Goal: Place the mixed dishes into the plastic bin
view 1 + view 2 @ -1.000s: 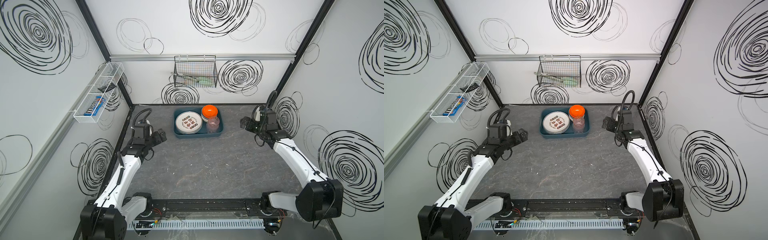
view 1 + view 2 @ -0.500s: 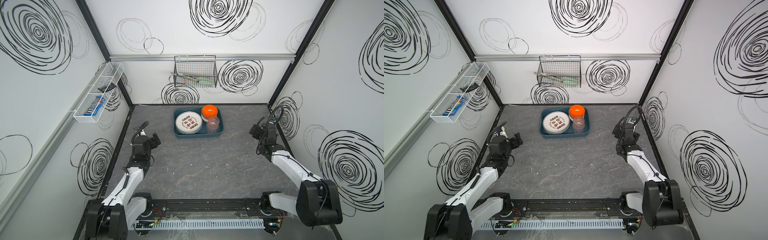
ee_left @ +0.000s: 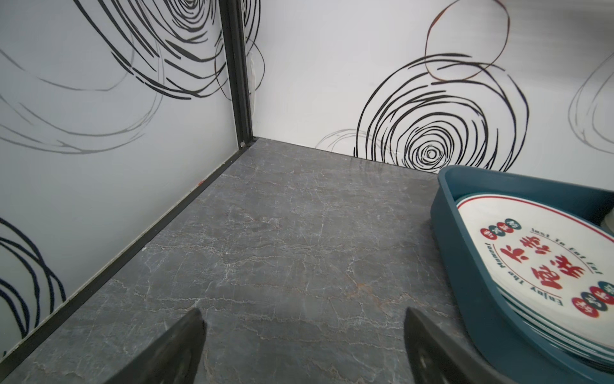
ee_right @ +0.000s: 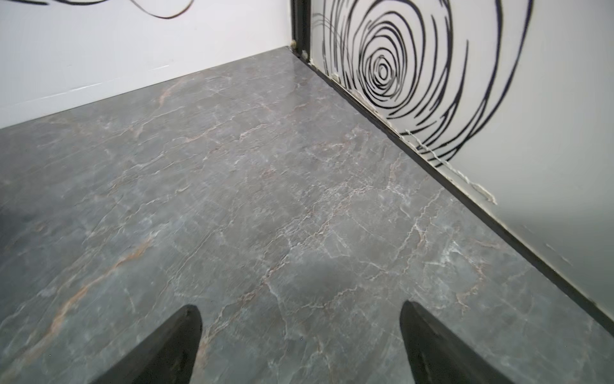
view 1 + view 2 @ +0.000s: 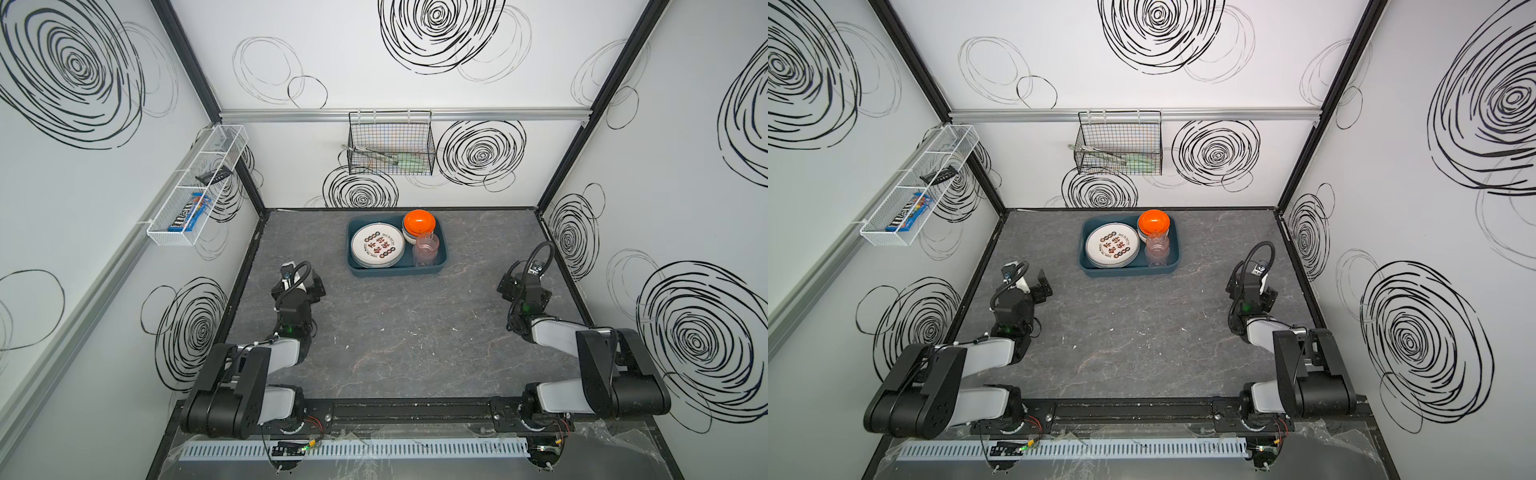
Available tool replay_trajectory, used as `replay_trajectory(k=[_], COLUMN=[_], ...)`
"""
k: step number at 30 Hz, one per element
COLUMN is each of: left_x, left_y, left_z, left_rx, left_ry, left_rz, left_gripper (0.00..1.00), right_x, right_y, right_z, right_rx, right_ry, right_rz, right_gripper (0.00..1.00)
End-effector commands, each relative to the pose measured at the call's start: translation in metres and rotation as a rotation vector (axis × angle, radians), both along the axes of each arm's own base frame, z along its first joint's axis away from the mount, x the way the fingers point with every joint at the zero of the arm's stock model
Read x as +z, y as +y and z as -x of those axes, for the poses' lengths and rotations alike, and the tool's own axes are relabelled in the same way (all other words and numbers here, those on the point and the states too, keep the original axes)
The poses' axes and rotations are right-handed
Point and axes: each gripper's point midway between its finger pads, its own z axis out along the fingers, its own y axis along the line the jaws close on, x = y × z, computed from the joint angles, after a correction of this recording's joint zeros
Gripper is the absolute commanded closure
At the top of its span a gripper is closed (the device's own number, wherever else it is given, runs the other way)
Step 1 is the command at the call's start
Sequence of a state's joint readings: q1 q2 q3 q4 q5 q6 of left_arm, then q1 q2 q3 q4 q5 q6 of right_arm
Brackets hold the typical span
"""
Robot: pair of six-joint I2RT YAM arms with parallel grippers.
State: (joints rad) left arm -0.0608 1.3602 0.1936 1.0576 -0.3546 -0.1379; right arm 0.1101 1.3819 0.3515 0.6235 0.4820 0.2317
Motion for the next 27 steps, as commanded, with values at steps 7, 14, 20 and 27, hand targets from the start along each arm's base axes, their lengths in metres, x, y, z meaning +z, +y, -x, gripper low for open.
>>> replay_trajectory(k=[7,14,20,27], left_x=[0.024,0.029,0.030,0.030], left_y=[-0.025,-0.027,-0.029,-0.029], left_z=[-0.013,-0.008,-0.007,-0.006], left_rx=[-0.123,-0.105,-0.106,-0.106], left_ry=[-0.130,-0.166,-0.172,-0.173], left_rz=[-0.078,-0.104,-0.111,-0.111], left_gripper=[0.04,0.04,0.04,0.04], right_x=[0.029,0.033,0.030,0.029], right_y=[0.017,0.024,0.029,0.030], right_z=[-0.028,-0.020,-0.023,-0.023], right_rx=[0.208,0.287,0.300,0.320], right_ry=[-0.180,-0.242,-0.231,-0.226], right_rz=[0.009,0.002,0.017,0.003], right_gripper=[0.03,0.03,0.03,0.03])
